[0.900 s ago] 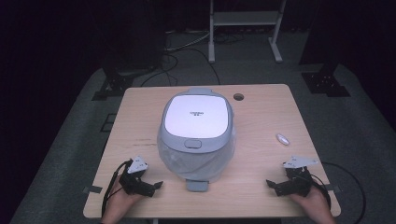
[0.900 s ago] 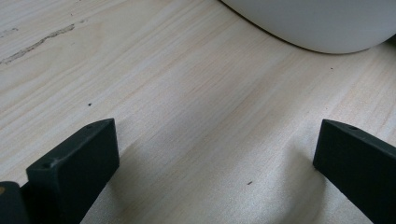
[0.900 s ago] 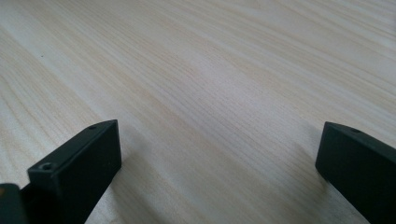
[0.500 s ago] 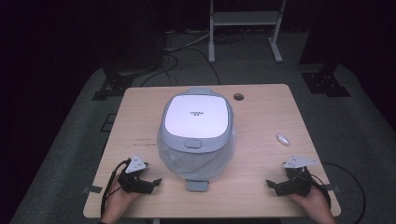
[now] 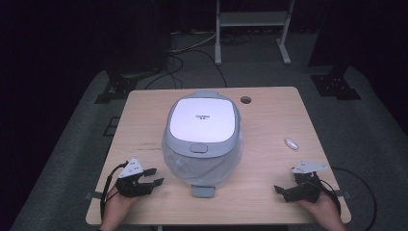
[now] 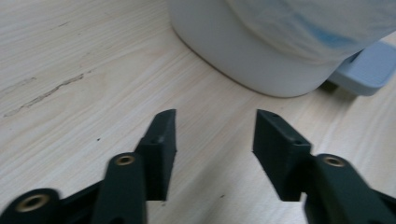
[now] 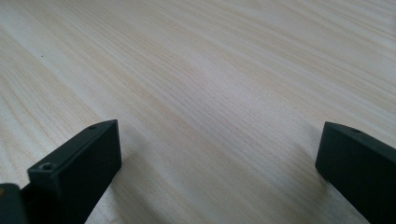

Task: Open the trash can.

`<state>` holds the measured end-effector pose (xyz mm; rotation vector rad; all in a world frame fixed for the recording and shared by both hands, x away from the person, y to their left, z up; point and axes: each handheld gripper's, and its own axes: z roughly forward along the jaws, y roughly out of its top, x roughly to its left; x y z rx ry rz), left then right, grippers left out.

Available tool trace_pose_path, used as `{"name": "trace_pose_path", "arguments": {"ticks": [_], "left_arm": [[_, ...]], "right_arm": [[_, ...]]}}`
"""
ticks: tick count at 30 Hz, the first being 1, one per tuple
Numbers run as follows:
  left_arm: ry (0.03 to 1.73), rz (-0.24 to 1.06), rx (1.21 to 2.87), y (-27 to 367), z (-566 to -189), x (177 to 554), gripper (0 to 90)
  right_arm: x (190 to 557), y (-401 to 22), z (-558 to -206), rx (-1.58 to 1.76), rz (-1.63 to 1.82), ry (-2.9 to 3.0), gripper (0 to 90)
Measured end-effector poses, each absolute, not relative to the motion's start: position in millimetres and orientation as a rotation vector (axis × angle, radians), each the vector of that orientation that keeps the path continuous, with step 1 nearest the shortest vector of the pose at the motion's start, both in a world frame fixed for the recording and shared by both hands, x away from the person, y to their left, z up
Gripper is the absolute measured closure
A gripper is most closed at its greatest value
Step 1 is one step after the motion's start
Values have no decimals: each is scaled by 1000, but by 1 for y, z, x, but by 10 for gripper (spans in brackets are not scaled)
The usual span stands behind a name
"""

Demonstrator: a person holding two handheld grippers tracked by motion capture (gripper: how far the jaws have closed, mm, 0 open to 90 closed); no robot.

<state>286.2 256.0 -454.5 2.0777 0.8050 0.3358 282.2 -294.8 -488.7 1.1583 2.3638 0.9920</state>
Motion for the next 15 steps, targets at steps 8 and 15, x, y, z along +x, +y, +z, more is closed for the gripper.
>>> {"name": "trace_pose_path", "arguments": {"ticks": [8, 15], "left_arm": [[822, 311, 2066, 256, -441, 285, 742], [829, 264, 2048, 257, -425, 284, 900]], "right_arm": [[282, -295, -489, 1157, 992, 2364, 0], [282, -295, -489, 1157, 991, 2364, 0]]}}
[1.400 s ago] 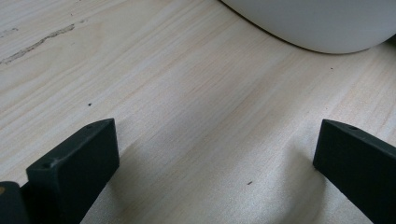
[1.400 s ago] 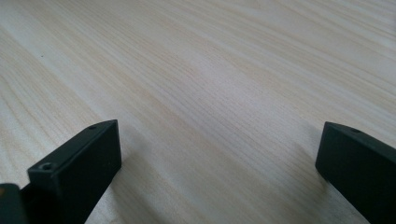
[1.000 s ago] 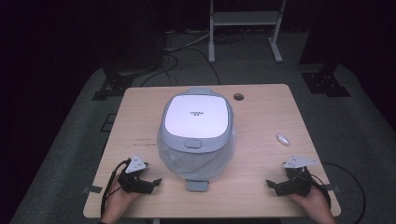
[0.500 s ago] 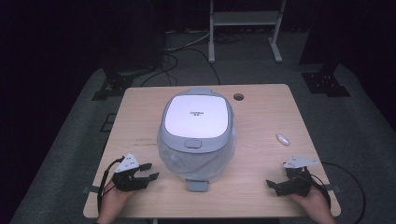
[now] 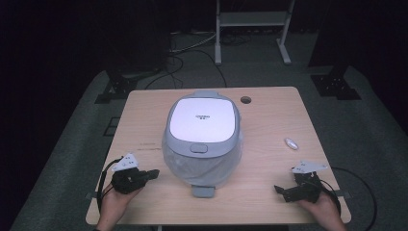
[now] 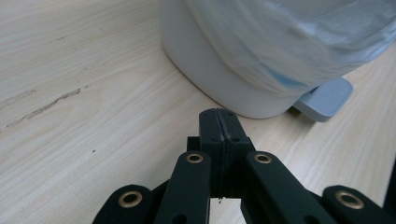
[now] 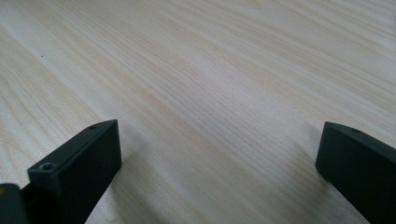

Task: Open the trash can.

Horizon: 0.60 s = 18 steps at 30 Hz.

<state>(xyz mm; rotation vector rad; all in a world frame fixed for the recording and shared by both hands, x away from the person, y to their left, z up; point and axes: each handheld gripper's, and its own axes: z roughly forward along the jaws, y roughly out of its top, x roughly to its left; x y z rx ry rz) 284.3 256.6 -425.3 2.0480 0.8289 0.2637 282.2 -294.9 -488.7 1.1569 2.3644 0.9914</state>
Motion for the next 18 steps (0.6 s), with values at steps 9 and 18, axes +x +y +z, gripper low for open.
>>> {"name": "trace_pose_path", "arguments": {"ticks": [9, 18], "left_arm": [[772, 260, 2037, 257, -406, 281, 899], [720, 244, 2022, 254, -386, 283, 899]], "right_arm": [[282, -295, -489, 1157, 992, 2364, 0], [282, -295, -489, 1157, 991, 2364, 0]]}}
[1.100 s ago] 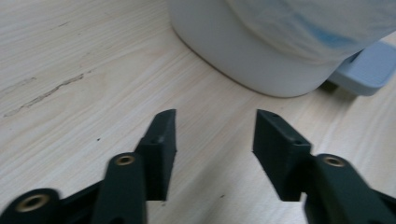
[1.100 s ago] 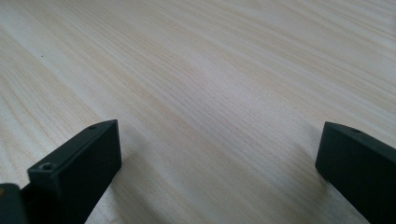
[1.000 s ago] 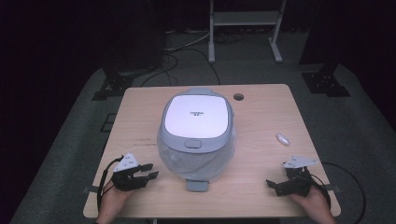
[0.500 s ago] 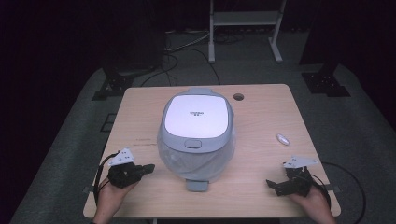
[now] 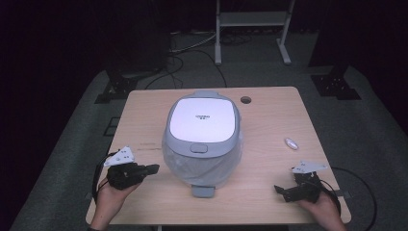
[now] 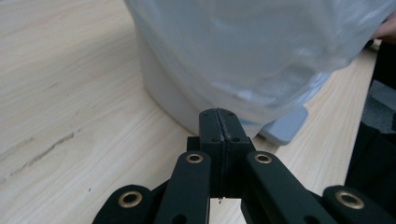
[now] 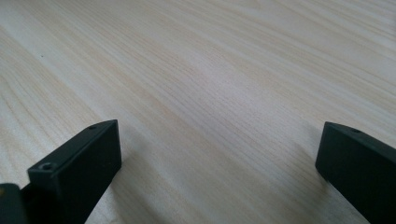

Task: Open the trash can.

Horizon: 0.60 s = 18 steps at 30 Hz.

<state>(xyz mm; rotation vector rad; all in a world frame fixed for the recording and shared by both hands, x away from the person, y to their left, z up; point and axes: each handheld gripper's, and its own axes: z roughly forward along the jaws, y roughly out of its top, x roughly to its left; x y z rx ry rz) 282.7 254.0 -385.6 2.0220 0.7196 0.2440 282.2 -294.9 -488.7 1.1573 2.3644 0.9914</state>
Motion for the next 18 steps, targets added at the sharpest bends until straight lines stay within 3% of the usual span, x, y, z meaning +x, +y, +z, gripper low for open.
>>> {"name": "trace_pose_path", "arguments": {"ticks": [18], "left_arm": [[667, 239, 2003, 253, -353, 283, 894]], "right_arm": [[282, -295, -489, 1157, 991, 2364, 0]]}}
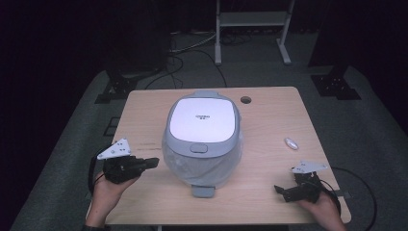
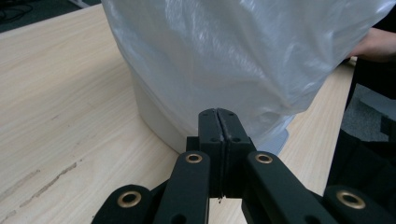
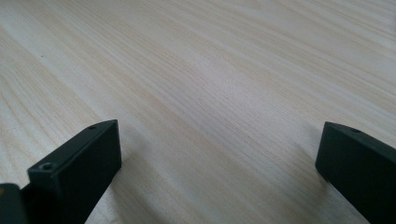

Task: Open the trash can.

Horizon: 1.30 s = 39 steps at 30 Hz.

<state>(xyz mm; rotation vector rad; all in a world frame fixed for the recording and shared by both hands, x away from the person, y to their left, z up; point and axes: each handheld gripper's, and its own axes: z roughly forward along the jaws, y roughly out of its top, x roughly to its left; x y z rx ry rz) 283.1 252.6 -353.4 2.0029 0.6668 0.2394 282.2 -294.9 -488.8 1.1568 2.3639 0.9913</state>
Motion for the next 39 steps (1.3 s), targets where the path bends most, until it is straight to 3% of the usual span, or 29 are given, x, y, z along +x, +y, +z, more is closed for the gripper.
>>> {"name": "trace_pose_path", "arguments": {"ticks": [39], "left_arm": [[571, 212, 1916, 247, -281, 268, 889]], "right_arm": [[282, -295, -489, 1157, 992, 2364, 0]]}}
